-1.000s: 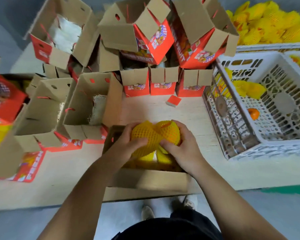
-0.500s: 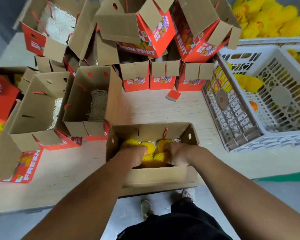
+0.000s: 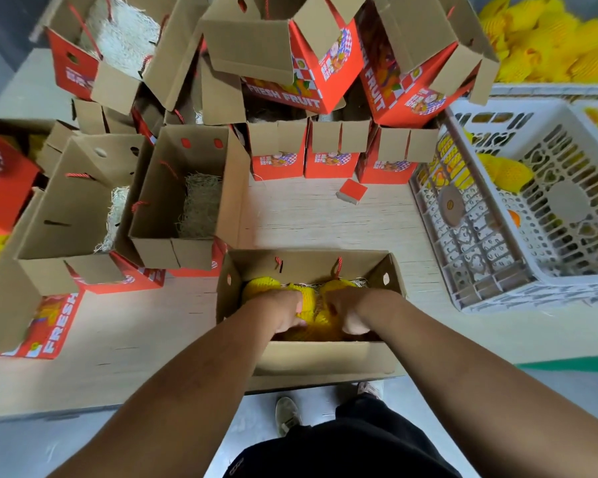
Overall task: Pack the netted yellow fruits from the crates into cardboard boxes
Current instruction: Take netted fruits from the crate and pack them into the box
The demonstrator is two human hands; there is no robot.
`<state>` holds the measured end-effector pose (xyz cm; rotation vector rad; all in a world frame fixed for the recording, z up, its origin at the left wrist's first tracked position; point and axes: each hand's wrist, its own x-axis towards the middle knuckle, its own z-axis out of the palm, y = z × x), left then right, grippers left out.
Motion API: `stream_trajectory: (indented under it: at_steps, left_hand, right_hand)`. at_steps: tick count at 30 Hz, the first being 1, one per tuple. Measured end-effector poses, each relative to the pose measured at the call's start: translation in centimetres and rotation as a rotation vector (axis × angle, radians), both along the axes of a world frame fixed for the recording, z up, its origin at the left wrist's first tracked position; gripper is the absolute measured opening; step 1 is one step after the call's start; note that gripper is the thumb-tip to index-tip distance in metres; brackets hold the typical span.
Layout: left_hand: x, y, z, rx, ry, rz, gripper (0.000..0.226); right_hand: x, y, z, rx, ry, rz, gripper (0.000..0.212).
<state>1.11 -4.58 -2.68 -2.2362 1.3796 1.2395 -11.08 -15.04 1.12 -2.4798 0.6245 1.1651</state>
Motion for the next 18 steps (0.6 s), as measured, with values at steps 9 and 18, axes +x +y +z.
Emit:
stream_trajectory:
  at_steps: [9, 18]
  left_hand:
    - [-0.2, 1.7, -3.2, 0.006, 0.085, 0.004, 0.066]
    - [1.2, 1.0, -3.6, -0.214, 0.191, 0.28, 0.037]
  right_hand:
    - [-1.5, 0.0, -2.1, 0.07, 0.006, -0.068, 0.042]
    - [-0.9, 1.0, -2.1, 0.048, -0.052, -0.166, 0.022]
